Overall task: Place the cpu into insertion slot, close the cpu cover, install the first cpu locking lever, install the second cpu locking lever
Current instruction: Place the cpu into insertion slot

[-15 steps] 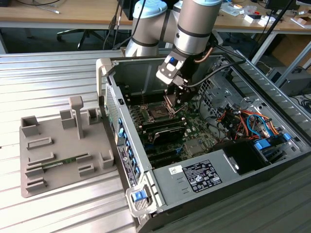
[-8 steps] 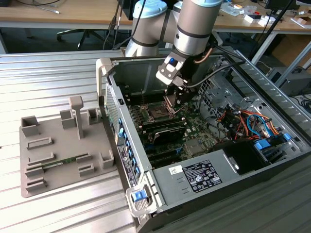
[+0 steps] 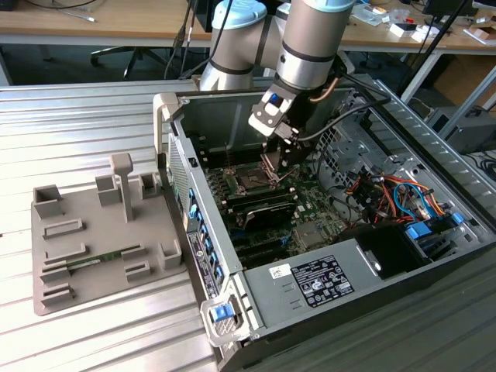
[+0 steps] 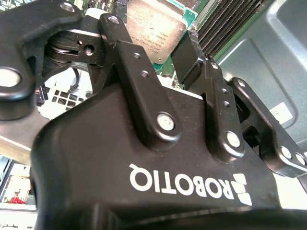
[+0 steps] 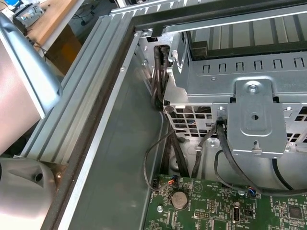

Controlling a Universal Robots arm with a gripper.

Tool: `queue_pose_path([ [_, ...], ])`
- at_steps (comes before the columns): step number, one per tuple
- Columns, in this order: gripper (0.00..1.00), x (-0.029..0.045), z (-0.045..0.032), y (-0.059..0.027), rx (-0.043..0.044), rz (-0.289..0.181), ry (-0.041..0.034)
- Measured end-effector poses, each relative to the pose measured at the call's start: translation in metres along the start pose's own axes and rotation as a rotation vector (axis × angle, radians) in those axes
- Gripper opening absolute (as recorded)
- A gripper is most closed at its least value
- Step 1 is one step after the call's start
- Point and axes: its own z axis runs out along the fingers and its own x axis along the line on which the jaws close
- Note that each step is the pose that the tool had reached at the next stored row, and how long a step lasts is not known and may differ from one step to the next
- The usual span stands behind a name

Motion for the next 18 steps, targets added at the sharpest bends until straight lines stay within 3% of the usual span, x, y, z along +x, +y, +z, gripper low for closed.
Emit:
queue_pose_path([
  [18, 0.54, 0.0001, 0.0028, -0.0009, -0.0001, 0.000, 0.0001],
])
